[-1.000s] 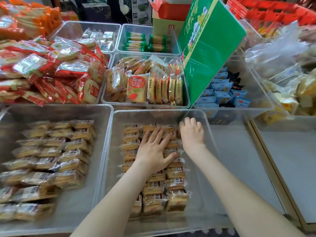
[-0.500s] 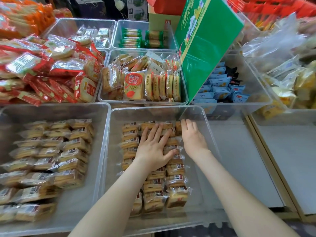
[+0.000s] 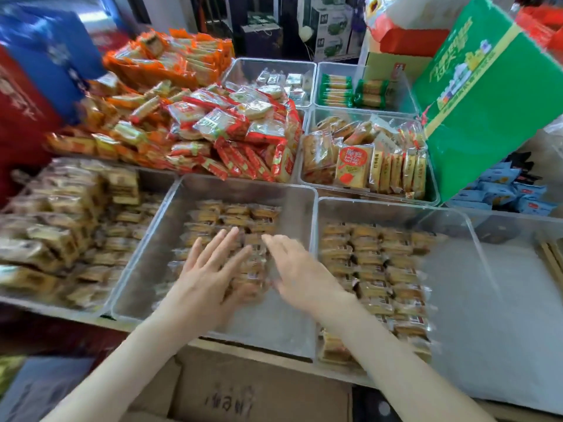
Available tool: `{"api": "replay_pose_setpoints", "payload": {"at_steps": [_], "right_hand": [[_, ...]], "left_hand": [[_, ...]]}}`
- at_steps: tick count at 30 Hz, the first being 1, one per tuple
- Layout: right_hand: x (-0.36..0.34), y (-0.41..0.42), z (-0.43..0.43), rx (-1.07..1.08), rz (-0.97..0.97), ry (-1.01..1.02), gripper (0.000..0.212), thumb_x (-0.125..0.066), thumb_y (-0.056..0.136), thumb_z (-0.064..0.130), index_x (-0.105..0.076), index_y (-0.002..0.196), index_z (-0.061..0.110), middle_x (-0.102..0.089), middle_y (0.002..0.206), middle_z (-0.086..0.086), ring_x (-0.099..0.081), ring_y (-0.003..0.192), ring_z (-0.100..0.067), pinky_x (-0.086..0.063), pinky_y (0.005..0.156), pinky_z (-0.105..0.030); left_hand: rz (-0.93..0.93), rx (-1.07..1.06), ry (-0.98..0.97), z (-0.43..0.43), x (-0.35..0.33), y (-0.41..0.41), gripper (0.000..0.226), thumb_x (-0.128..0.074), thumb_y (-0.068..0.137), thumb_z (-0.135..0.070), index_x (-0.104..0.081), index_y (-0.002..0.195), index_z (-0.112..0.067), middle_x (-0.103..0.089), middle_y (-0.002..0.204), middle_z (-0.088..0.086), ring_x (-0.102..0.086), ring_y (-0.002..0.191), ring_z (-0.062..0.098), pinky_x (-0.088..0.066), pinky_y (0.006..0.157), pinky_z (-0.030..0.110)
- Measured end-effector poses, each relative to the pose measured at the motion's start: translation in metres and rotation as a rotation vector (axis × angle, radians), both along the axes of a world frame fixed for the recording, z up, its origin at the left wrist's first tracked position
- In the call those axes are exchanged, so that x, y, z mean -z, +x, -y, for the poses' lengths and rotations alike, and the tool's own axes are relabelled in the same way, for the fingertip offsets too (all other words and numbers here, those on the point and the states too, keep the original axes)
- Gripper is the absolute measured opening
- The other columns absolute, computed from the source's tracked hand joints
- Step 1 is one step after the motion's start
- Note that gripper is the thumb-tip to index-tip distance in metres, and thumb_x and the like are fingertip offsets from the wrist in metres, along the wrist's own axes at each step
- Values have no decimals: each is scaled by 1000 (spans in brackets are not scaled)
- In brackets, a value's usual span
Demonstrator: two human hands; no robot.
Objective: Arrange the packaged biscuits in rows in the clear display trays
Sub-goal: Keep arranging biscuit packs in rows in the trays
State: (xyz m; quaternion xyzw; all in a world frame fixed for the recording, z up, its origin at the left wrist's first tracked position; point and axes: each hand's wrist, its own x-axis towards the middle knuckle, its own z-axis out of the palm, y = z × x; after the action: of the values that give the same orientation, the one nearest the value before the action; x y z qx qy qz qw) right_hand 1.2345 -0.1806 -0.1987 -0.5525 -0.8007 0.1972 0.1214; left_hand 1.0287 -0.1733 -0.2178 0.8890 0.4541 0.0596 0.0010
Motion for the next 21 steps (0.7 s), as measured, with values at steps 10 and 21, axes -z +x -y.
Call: {"api": "replay_pose_setpoints", "payload": {"at_steps": [10,21], "right_hand": [[52,-94,-25,80,528,-100,65,-60,82,0,-29,139,6,-39,137,-14,-38,124,-30,-34,101,-36],[-7,-95,5,87,696,13,56,-61,82,12,-36,132,14,-38,128,-6,-33,120,-26,-21,101,-37]], "left_hand": [[122,-22,183,56,62,-120,51,-45,96,-50,-50,125,-8,-51,135,15,-45,128,31,-32,108,47],[250,-19,-21,59,37,-125,57,-31,99,-52,-43,137,-12,-47,145,12,-41,132,28,-25,113,42]]}}
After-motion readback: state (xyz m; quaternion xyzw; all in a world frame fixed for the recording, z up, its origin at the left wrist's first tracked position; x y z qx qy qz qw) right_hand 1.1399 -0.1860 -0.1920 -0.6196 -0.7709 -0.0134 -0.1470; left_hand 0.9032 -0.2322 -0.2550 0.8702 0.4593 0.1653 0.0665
